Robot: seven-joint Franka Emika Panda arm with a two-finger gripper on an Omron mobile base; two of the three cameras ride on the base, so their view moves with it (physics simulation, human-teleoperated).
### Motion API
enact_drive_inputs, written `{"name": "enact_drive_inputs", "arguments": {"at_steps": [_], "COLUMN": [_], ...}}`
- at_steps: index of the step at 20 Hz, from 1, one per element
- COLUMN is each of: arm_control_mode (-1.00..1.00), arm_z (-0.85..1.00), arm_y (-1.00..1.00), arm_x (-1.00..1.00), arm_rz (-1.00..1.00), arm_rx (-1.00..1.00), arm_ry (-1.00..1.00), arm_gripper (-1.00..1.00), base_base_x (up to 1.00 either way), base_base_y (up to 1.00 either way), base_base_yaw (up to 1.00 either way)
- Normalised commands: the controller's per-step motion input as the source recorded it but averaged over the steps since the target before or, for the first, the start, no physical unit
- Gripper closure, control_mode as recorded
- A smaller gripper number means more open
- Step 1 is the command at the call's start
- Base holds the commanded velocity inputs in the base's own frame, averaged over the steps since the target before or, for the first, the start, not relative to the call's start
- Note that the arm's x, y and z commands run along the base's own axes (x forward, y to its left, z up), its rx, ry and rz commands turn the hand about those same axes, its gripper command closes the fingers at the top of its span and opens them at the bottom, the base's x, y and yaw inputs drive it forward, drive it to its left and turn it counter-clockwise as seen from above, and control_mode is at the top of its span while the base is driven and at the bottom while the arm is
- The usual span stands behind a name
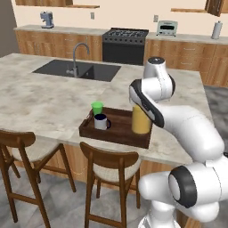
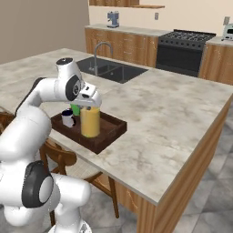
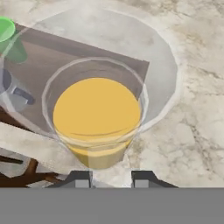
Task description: There is a tray on the dining counter. Grab the cup, mug, and pitcher and place them on the tray. The pitcher may be placed next to the tray if it cannot fit the tray.
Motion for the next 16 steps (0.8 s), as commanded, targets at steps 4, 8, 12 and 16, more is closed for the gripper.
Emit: {"name": "enact_drive_inputs", "arguments": {"at_steps": [4, 8, 12, 16], "arm_control_mode": [-1.00, -1.00, -1.00, -1.00], "arm_z": [0.00, -0.08, -0.24, -0.34], "arm_y": [0.00, 0.00, 0.08, 0.12], "arm_x": [0.75, 0.67, 0.42, 0.28], "arm_rz": [0.01, 0.00, 0.00, 0.00], "arm_rx": [0.00, 0.00, 0.00, 0.00], "arm_ry": [0.00, 0.00, 0.00, -0.01], "arm_gripper": [1.00, 1.00, 1.00, 1.00], "base_base_x": [0.00, 0.00, 0.00, 0.00], "base_base_y": [0.00, 0.00, 0.00, 0.00], "base_base_yaw": [0.00, 0.00, 0.00, 0.00]}}
